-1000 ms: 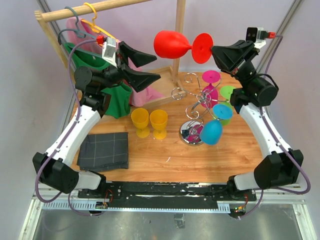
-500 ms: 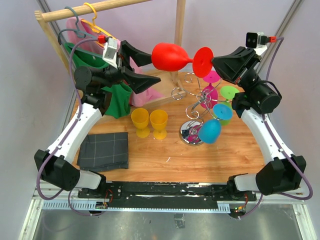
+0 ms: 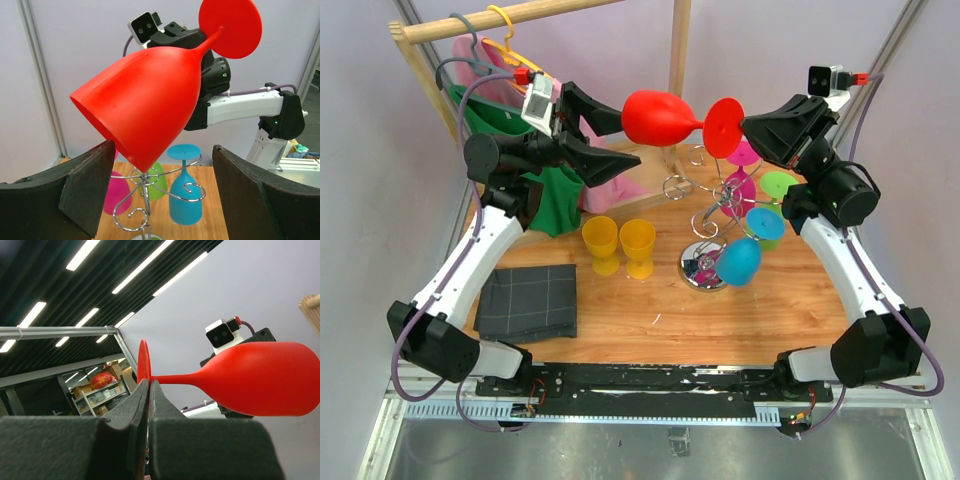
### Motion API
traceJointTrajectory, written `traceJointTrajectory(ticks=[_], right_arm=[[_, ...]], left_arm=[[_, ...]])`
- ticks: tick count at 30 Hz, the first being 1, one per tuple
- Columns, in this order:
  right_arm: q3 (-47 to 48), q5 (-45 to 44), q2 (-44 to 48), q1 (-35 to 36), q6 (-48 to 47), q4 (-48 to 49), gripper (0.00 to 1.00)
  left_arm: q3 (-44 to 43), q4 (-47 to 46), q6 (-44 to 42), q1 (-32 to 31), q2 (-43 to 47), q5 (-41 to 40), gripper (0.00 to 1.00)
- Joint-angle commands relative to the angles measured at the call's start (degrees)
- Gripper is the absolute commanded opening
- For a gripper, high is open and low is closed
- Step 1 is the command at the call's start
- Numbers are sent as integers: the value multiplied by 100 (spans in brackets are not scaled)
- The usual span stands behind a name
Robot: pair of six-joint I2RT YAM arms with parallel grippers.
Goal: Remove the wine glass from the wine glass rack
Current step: Place the wine glass at the center of the board.
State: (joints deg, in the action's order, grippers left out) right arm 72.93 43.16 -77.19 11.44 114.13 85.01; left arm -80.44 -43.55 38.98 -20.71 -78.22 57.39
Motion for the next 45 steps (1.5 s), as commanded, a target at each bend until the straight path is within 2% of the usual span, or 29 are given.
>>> traceJointTrajectory(ticks=[1,8,14,17,25,28,30,35,37,39,43,45], right_arm=[[169,111,-24,-62,76,439,1],[202,92,-85,-72,58,470,1],[283,85,-162,-66,43,490,1],[264,87,-195,-67,34,483,1],[96,17,-333,-65,-20,499,1],[5,-58,-398,-68,-31,496,2],[-59,-99,-418,-68,-37,496,7],[-314,-209,-335,-226,-90,490,41],[-388,-225,-254,-348,-100,486,51],[-424,-229,-164,-495,-61,488,59],[-357,-163,88,-902,71,462,65],[-260,-28,223,-1147,144,385,68]], left_arm=[[-123,-234,165,-47,187,53,81],[-251,-277,347,-50,260,-33,62],[-333,-350,524,-50,263,-105,52],[-364,-373,613,-56,259,-178,41],[-446,-462,920,-56,280,-302,1],[-470,-572,1098,-55,289,-289,0],[-493,-608,1181,-56,298,-268,0],[-697,-594,1178,-48,315,-102,0],[-797,-557,1157,-48,324,-12,0],[-895,-491,1131,-49,324,87,0],[-1078,-94,746,-53,353,306,0],[-1127,411,307,-48,416,340,0]])
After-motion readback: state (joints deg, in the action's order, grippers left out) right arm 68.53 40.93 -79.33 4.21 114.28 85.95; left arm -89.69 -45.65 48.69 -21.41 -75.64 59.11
